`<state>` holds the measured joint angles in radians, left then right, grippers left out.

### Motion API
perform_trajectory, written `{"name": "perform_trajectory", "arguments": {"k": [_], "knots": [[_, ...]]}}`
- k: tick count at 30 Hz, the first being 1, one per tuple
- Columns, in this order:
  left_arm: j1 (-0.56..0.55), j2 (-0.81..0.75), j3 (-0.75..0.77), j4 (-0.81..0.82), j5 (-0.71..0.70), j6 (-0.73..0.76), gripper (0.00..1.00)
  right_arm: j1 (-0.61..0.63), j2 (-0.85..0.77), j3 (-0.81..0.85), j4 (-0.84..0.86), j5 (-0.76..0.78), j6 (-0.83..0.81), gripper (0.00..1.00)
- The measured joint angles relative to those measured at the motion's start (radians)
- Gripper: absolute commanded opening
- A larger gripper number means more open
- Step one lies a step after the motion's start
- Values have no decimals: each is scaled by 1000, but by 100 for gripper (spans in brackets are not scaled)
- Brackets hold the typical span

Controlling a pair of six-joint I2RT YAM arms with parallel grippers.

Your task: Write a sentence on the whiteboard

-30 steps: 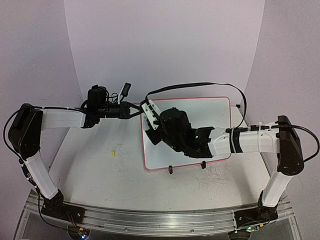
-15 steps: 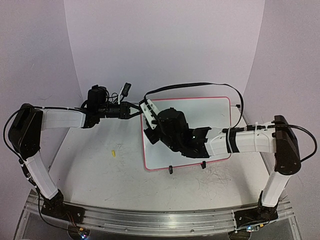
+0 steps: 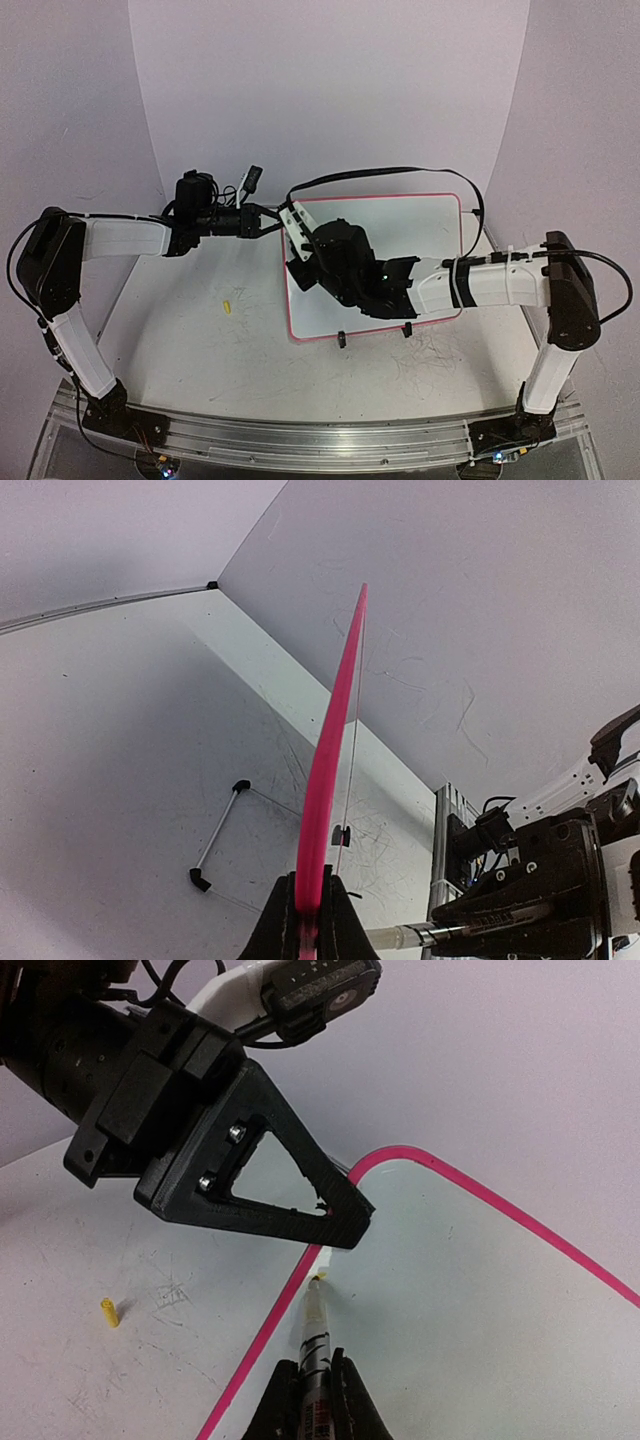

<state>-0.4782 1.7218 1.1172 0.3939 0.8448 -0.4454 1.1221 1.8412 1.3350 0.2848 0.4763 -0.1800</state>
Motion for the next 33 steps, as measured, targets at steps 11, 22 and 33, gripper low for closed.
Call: {"name": "perform_trajectory", "arguments": {"k": [11, 22, 33], "knots": [[0, 0, 0, -1, -2, 0, 3, 1, -1, -19, 2, 12, 25, 0], [-1, 0, 0, 0, 0, 0, 3, 6, -43, -66, -37, 9, 70, 0], [-2, 0, 0, 0, 0, 0, 3, -19, -104, -64, -54, -26, 104, 0]]}}
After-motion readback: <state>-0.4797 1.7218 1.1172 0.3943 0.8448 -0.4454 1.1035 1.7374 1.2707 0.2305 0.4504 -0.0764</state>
